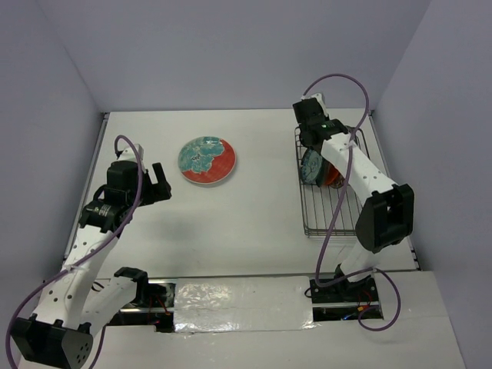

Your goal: Unload the plates from the dish rack

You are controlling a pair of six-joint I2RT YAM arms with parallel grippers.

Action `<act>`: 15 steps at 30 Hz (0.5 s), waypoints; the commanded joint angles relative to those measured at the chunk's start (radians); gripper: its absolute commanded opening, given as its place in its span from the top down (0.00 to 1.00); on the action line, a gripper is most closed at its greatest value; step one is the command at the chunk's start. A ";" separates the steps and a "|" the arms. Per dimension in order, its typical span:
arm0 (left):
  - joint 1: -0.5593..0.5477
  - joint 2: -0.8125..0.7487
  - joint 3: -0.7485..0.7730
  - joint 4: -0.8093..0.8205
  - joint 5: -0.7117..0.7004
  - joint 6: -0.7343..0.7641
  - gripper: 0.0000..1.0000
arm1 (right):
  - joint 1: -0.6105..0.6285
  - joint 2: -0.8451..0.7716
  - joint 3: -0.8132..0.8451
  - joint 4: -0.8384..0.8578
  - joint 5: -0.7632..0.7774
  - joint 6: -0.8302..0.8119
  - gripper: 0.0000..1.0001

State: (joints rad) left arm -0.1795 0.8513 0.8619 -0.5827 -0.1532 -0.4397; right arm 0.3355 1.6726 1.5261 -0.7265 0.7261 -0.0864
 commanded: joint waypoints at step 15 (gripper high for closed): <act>-0.003 0.019 0.011 0.030 0.003 0.025 0.00 | 0.066 -0.263 0.164 -0.001 0.183 -0.065 1.00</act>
State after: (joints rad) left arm -0.1795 0.8684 0.8619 -0.5831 -0.1524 -0.4397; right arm 0.3695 1.5146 1.5772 -0.7883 0.7807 -0.1242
